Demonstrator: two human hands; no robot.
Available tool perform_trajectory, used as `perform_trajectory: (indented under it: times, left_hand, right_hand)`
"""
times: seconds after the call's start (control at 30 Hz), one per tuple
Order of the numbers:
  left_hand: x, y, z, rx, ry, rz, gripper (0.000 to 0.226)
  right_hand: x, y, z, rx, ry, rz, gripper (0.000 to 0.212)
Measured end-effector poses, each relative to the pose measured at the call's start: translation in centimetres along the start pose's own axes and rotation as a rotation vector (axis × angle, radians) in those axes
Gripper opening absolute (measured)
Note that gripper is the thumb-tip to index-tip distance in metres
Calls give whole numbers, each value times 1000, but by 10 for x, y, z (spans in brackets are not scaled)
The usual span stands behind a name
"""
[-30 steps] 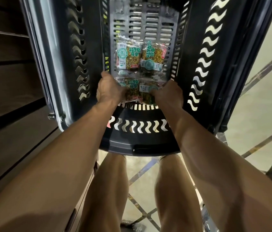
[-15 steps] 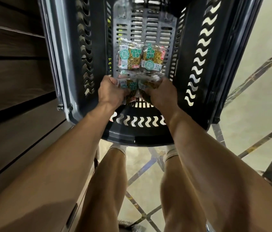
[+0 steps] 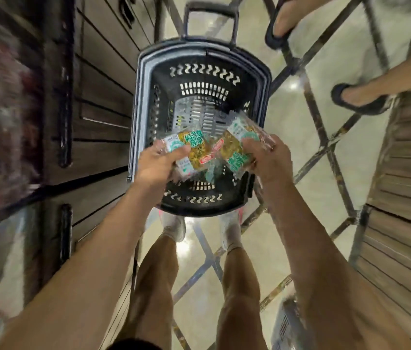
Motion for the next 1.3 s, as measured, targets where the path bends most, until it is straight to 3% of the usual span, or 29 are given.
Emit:
perform_trajectory:
  times: [0.13,0.17,0.27,0.33,0.4,0.47,0.57,0.67,0.87,1.0,1.07,1.17,1.23,1.3]
  left_hand:
    - [-90,16,-41,-37,49,44,31]
    - [-114,17,-54,-53,70,33,40]
    - [-189,25,-92,-43,144,46,100]
    - [-234,30,-117,-41,208,81,118]
    - [-280,35,-144,-61,255,121,111]
    - [-327,42,-166,-106,286,171,88]
    - [-384,41,-185,-173,328,194,47]
    - [-432,28,-196,-195,394,183,29]
    - [-499,-45,-184,-319,513,58,67]
    - [-544,-108,-156,-492,602,-47,37]
    - [-567,-138,-134,-575,612,-107,39]
    - [-601,-193,-93,-661,657,-246,68]
    - [-621,-225,-59,-741,671,-299,90]
    - [-640,-257,-21,-810,684,-346,97]
  right_hand:
    - [-58,-22,78,142,15,74,22]
    - [-72,-27,98,172,19,82,24]
    - [-116,-44,161,197,-6,128,31]
    - [-143,-55,204,169,-48,176,31]
    - [-166,-67,248,171,-95,199,22]
    - [-185,-76,288,186,-145,225,16]
    - [-212,-77,336,205,-192,292,31]
    - [-238,-64,374,242,-219,399,42]
    - [-304,2,417,149,-271,667,46]
    - [-358,70,422,50,-271,835,52]
    - [-389,107,418,7,-259,916,51]
    - [-443,156,406,-63,-252,1044,24]
    - [-478,181,391,-107,-241,1108,21]
    - [-516,203,373,-149,-236,1170,25]
Point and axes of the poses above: each hand's wrist, its own x-axis towards the middle knuckle, its own y-axis out of the palm, z = x × y, the point moved 9 cm from there along x, towards the middle knuckle, and after that the axes turned 7 degrees about -y, right-handed, at the moved point
